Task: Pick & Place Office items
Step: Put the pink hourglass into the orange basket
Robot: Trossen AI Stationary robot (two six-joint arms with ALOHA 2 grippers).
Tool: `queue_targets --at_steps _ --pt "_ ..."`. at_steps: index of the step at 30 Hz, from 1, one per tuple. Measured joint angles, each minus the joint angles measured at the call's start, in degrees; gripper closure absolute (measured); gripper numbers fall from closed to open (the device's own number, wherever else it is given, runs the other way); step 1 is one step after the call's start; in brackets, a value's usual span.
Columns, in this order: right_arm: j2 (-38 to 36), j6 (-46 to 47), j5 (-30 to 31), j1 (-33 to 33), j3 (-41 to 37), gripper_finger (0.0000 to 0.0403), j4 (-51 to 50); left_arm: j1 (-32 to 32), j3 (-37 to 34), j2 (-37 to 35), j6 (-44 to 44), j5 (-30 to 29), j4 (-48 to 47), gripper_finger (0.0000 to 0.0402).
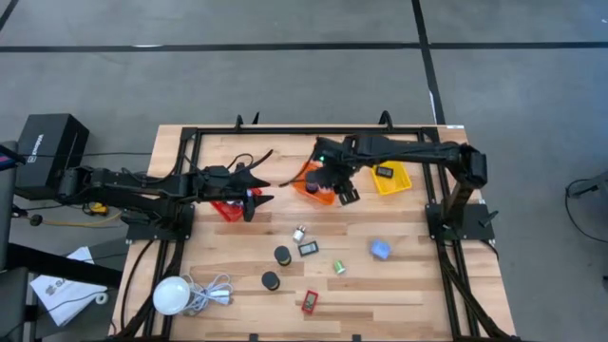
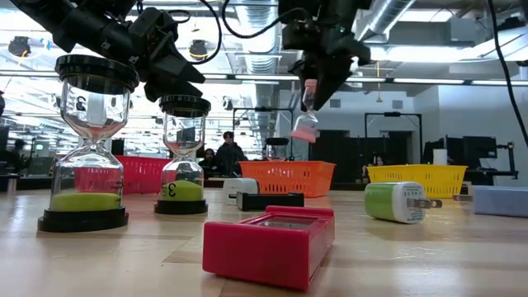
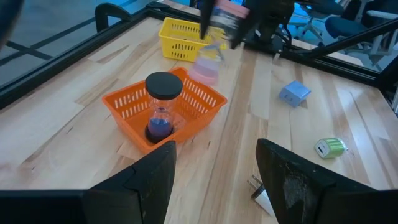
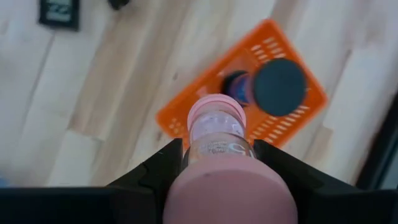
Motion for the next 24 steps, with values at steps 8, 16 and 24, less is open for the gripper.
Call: queue_targets --at_steps 8,16,24 --pt "0.04 -0.14 -0.24 -3.5 0.0 0.0219 0.97 0.0 0.0 0.0 2.47 -0.03 0.02 0.0183" --pt "0.11 1.22 -3.42 -3.75 0.0 0.0229 1.34 0.0 0.0 0.0 3.0 -0.04 0.41 0.0183" --pt "5.9 0.7 -3.33 -3.47 0.1 0.0225 2.67 -0.07 0.0 0.0 2.99 0.0 0.49 0.0183"
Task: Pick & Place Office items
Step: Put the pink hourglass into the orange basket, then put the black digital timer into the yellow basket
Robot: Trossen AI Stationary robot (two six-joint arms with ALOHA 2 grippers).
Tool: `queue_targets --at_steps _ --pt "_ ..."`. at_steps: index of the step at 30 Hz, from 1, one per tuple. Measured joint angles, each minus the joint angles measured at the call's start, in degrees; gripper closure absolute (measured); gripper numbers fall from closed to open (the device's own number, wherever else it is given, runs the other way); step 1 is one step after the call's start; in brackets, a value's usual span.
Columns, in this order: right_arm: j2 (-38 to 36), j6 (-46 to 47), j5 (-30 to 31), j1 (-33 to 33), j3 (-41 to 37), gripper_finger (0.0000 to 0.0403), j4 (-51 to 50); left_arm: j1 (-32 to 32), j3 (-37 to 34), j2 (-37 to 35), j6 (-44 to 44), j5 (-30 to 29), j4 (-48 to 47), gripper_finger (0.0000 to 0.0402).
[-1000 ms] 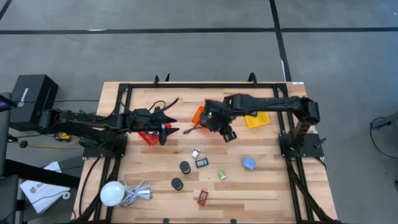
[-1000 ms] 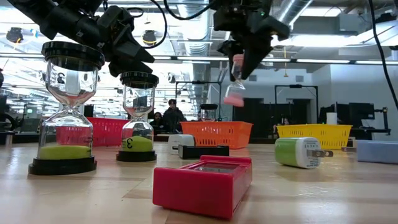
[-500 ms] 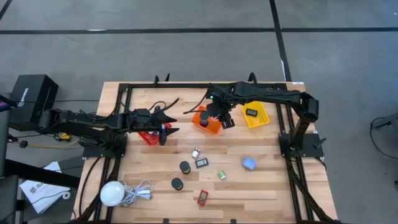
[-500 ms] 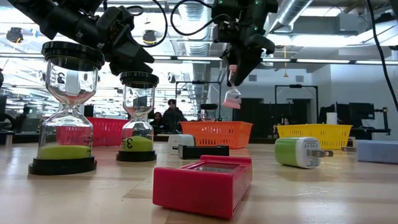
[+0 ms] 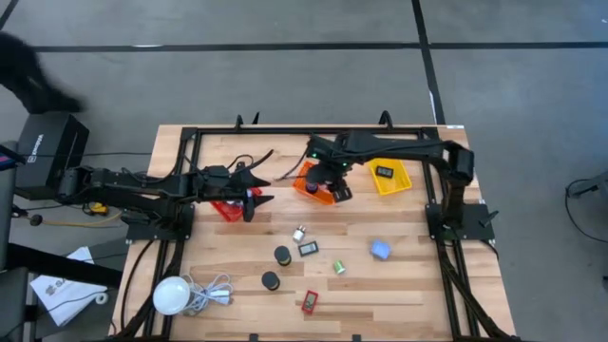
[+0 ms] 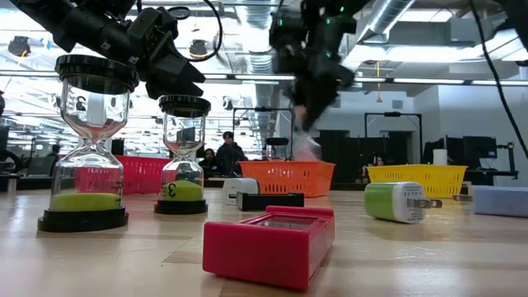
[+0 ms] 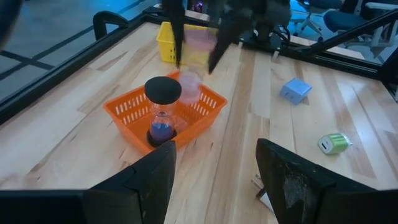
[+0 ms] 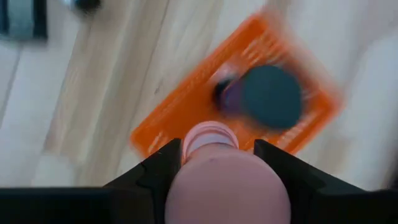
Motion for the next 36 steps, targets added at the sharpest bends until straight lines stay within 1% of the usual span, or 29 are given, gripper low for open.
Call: queue_targets --at_steps 1,2,3,5,6,10,12,14,19,23,26,30,36 --pt "1.3 0.02 0.05 0.0 -0.01 0.0225 -0.69 -0.14 0.0 -0.02 0.0 -0.03 -0.01 0.0183" --pt "2.48 -0.06 -0.01 -0.02 0.31 0.0225 1.16 -0.18 0.0 0.0 0.01 -0.04 -0.14 0.0183" --pt "3.22 -0.26 0.01 -0.02 0.43 0.0225 2.27 -0.22 0.0 0.0 0.0 0.02 -0.17 0.0183" --pt "4.15 -0.28 0.13 -0.02 0.42 0.0225 1.28 -0.59 0.02 -0.02 0.02 0.0 0.07 0.0183" --pt "4.72 -0.6 0.09 -0.02 0.67 0.0225 2.78 -0.57 0.02 -0.02 0.02 0.01 -0.07 0.0183" --pt "7.21 -1.59 0.11 0.0 0.37 0.0201 2.72 -0.83 0.04 -0.02 0.02 0.01 0.23 0.0183" --pt "7.34 -2.03 0.15 -0.02 0.54 0.0196 2.94 -1.09 0.04 -0.02 0.02 0.03 0.31 0.0183" --pt "7.25 -2.18 0.46 -0.02 0.56 0.0204 3.46 -1.09 0.04 -0.02 0.02 0.0 0.28 0.0183" --pt "6.94 -2.12 0.68 -0.37 0.56 0.0249 3.43 -1.09 0.04 -0.02 0.02 0.0 0.37 0.0183" --pt "6.82 -1.87 2.98 -0.72 0.57 0.0271 2.92 -1.09 0.04 -0.02 0.02 0.0 0.38 0.0183" --pt "6.82 -1.77 3.19 -0.87 0.56 0.0272 2.59 -1.09 0.04 -0.02 0.02 0.0 0.36 0.0183" --pt "6.82 -1.9 3.17 -0.34 0.57 0.0263 2.49 -1.09 0.04 -0.02 0.02 0.0 0.36 0.0183" --pt "6.77 -2.16 3.17 0.94 4.34 0.0246 -2.03 -1.09 0.04 -0.02 0.02 0.0 0.37 0.0183"
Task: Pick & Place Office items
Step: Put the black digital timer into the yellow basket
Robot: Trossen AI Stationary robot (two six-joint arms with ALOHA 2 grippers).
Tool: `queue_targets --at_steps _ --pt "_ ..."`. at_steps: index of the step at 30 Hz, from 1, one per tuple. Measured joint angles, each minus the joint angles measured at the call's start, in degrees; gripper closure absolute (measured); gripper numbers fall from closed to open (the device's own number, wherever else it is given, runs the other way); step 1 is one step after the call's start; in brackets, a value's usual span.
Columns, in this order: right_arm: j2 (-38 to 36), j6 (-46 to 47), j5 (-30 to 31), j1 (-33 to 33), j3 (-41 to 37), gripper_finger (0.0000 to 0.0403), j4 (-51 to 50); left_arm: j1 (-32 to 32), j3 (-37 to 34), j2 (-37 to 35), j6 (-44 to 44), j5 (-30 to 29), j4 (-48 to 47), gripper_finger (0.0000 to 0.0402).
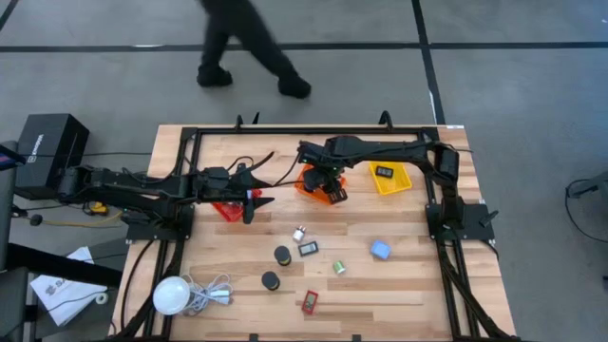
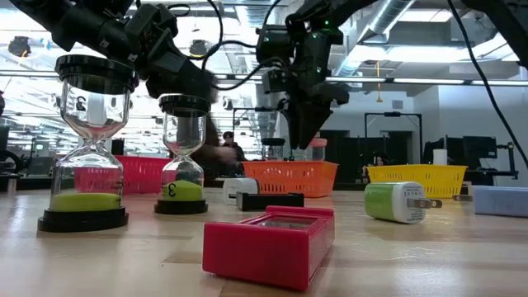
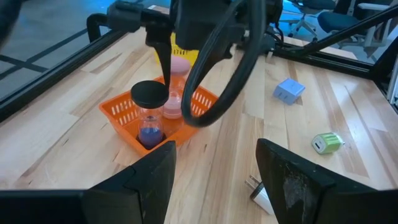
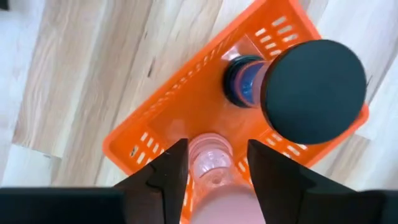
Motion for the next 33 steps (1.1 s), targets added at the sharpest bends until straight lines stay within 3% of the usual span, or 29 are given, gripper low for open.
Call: queue_targets --at_steps 17,20,27,33 --pt "-0.04 9.65 -1.21 6.58 16.43 0.0246 -20.14 0.0 0.0 0.0 0.0 -0.01 -0.01 0.0183" --pt "-0.04 14.66 -1.72 8.66 18.71 0.0246 -23.21 0.0 0.0 0.0 0.0 0.0 -0.01 0.0183" --pt "-0.4 22.32 -6.35 13.98 20.66 0.0246 -31.21 -0.06 -0.02 0.0 -0.02 0.0 -0.01 0.0183" --pt "-3.32 25.88 -9.38 19.86 20.74 0.0246 -29.23 -1.44 -0.02 0.0 -0.04 -0.02 -0.02 0.0183"
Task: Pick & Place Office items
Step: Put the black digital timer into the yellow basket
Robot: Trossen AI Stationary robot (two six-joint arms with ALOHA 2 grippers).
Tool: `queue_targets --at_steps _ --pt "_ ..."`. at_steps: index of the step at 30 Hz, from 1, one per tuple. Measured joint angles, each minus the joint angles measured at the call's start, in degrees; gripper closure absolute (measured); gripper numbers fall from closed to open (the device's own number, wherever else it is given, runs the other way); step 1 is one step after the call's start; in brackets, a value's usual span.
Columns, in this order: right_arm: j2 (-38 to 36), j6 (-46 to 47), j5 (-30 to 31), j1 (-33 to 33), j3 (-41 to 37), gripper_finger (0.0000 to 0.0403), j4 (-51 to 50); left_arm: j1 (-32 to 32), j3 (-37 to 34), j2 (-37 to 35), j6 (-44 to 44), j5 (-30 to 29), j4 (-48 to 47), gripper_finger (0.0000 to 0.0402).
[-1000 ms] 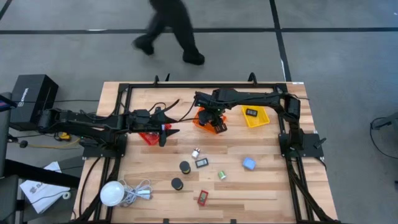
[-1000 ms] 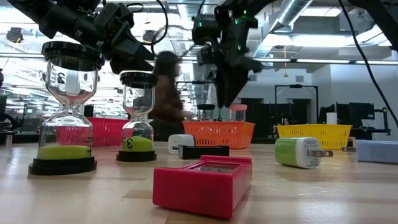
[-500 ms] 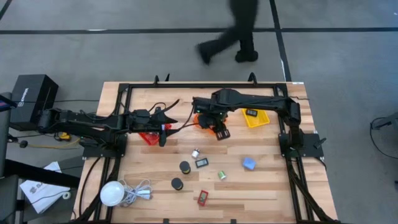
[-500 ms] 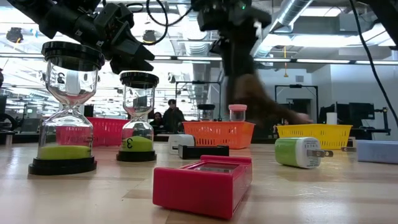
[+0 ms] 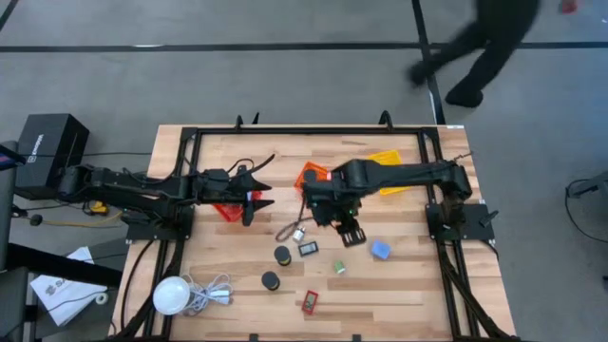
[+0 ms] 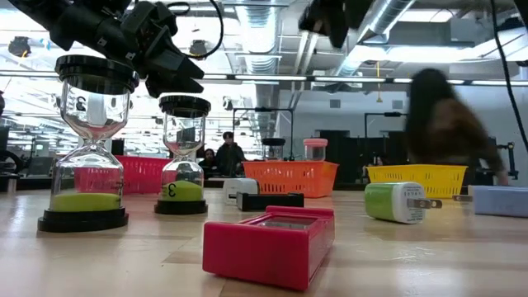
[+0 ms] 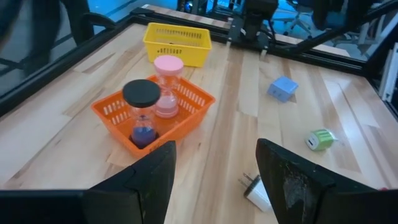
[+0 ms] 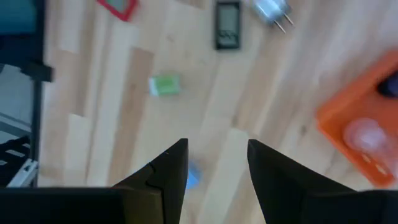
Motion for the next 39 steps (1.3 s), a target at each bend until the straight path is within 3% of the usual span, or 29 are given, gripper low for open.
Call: queue_targets --at_steps 6,10,16,21,27,34,39 --pt "-4.36 2.51 0.04 6.45 -0.32 0.0246 1.34 -2.33 -0.02 0.0 0.01 0.0 0.12 0.0183" --pt "-9.89 2.68 0.04 10.45 -6.04 0.0246 9.14 -4.2 -0.02 0.0 0.0 0.0 0.52 0.0183" --pt "-23.1 4.05 0.09 14.46 -26.71 0.0246 28.33 -7.53 -0.02 0.0 0.0 0.01 1.06 0.0183" --pt "-32.42 17.09 0.26 14.8 -44.35 0.0246 41.53 -9.4 -0.02 0.0 0.0 0.02 1.82 0.0183" --pt "-36.99 37.12 1.93 14.5 -55.47 0.0246 40.38 -9.6 -0.02 0.0 0.0 0.0 2.61 0.0183" --pt "-36.14 45.94 3.38 14.36 -60.93 0.0246 39.89 -9.6 -0.02 0.0 0.0 0.0 3.62 0.0183" --pt "-33.26 49.17 -0.73 13.52 -61.11 0.0246 36.59 -9.58 -0.02 0.0 0.0 0.0 4.5 0.0183"
